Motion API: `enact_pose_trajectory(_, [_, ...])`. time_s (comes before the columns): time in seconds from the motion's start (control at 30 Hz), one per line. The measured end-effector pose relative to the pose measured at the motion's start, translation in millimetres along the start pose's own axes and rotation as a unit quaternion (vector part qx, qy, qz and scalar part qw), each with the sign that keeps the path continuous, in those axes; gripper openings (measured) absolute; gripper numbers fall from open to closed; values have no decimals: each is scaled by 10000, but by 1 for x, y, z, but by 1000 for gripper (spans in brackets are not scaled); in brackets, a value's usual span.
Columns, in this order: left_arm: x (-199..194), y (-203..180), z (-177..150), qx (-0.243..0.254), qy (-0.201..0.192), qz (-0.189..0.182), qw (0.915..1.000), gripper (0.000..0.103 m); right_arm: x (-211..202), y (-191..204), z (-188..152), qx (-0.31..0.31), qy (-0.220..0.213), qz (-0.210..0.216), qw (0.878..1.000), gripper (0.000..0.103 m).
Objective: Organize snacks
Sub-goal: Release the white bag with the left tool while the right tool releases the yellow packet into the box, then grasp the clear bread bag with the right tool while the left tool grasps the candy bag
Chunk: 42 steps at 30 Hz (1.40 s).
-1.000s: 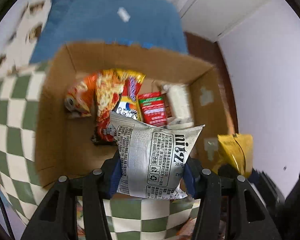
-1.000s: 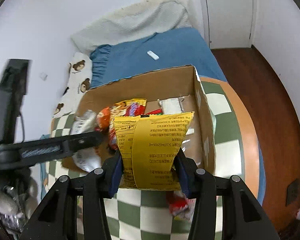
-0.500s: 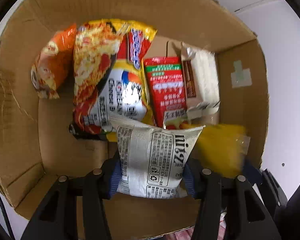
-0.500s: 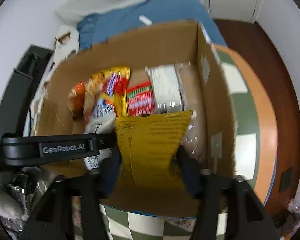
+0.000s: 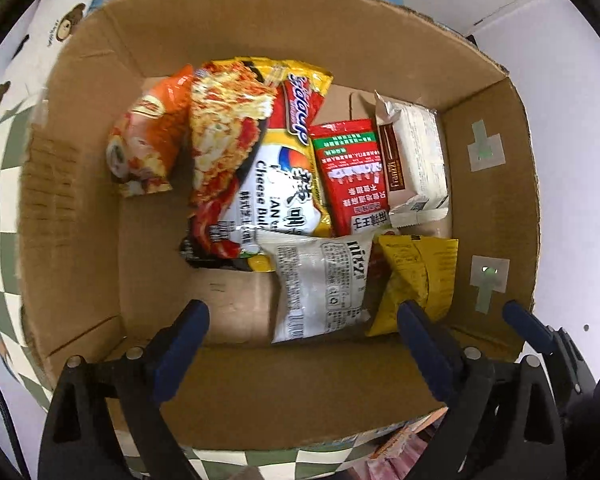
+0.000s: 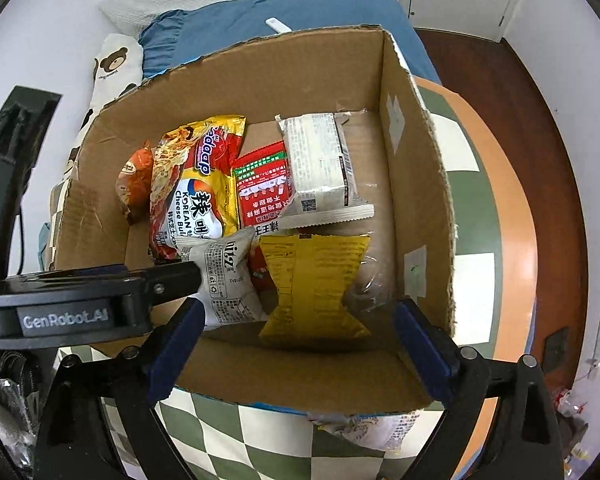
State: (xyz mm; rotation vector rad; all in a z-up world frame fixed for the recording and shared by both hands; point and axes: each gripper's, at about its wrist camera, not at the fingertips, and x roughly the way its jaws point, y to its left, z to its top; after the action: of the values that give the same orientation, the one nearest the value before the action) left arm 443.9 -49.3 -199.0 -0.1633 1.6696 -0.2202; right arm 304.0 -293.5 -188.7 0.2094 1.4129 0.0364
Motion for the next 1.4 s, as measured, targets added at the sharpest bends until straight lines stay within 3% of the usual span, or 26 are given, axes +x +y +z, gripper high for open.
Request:
enact_pose_trajectory(0.13, [-13, 5, -8, 8, -173, 93, 9998, 96, -9, -1, -3, 30, -111, -46, 9999, 97])
enact_pose_trajectory(0.4, [-54, 11, -35, 165, -906, 390, 9950, 96, -40, 4, -18, -94, -497, -97, 9987, 97])
enact_pose_trajectory(0.6, [-86, 5, -66, 354, -1563, 432, 9861, 96, -73, 11, -36, -171, -935, 35, 9955, 97])
enact_pose_trajectory(0.77, [-114, 7, -105, 564, -2202, 526, 9724, 96, -105, 20, -63, -240, -1354, 267, 9901, 97])
enact_pose_trajectory(0.87, [-112, 13, -129, 665, -2343, 690, 9674, 96, -112, 19, -82, -168, -1516, 422, 9874, 97])
enact_pose_trajectory(1.0, [-84, 31, -151, 753, -2180, 1081, 9670, 96, -101, 1, -105, 147, -1468, 532, 9876, 97])
enact_pose_trajectory(1.07, [-52, 49, -158, 699, -1822, 1293, 9722, 96, -85, -17, -115, 438, -1321, 565, 9887, 97])
enact_pose_trajectory(1.23, [11, 95, -169, 182, -1062, 1204, 9869, 96, -36, -65, -135, 1233, -931, 436, 9870, 97])
enact_pose_trajectory(1.4, [40, 120, -183, -31, -848, 1281, 9881, 96, 10, -82, -136, 1348, -792, 163, 9876, 94])
